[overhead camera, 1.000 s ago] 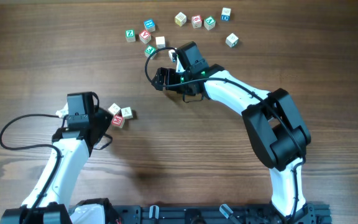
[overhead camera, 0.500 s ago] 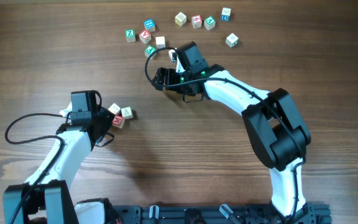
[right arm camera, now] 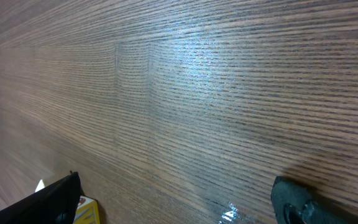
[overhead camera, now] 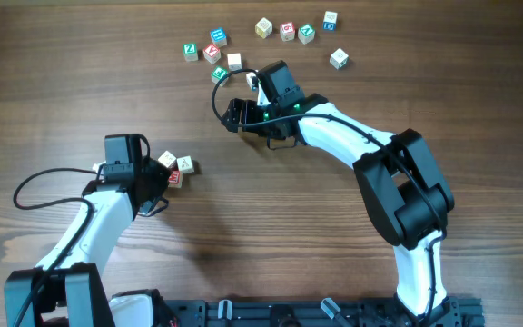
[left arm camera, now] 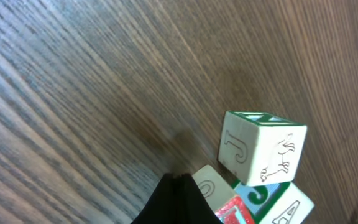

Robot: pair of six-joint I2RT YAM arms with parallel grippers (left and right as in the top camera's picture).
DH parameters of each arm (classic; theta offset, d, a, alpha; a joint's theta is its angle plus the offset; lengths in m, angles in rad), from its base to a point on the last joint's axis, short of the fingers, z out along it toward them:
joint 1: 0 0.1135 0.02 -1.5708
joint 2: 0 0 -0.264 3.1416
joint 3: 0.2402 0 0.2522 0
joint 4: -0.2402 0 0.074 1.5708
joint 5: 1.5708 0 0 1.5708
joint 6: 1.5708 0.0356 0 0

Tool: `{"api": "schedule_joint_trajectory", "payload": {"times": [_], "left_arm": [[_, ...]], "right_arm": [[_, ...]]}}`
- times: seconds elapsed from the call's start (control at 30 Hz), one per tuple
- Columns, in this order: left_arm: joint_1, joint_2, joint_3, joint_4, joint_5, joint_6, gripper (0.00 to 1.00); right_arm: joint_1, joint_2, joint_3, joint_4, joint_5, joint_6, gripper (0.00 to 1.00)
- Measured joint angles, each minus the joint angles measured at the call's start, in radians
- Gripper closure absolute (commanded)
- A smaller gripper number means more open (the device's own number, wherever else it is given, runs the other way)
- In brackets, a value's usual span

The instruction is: Form a circle

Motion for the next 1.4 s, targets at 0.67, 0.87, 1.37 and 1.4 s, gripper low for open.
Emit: {"api": "schedule_joint_trajectory", "payload": {"times": [0.67, 0.87, 1.37, 1.4], "left_arm": [[0.122, -0.214, 0.014, -0.031, 0.372, 0.194, 0.96], [0.004, -0.198, 0.015, -0.036, 0.391, 0.233, 0.96], [-0.026, 0.011, 0.016, -0.04, 0.27, 0.269, 0.96], [-0.026, 0.011, 0.016, -0.042, 0.258, 0.269, 0.96]], "right_arm": [[0.0, 0.0, 0.0, 0.0, 0.0, 0.0, 0.01], [0.0, 0.0, 0.0, 0.0, 0.0, 0.0, 0.01], [0.0, 0.0, 0.0, 0.0, 0.0, 0.0, 0.01], [0.0, 0.0, 0.0, 0.0, 0.0, 0.0, 0.01]]}}
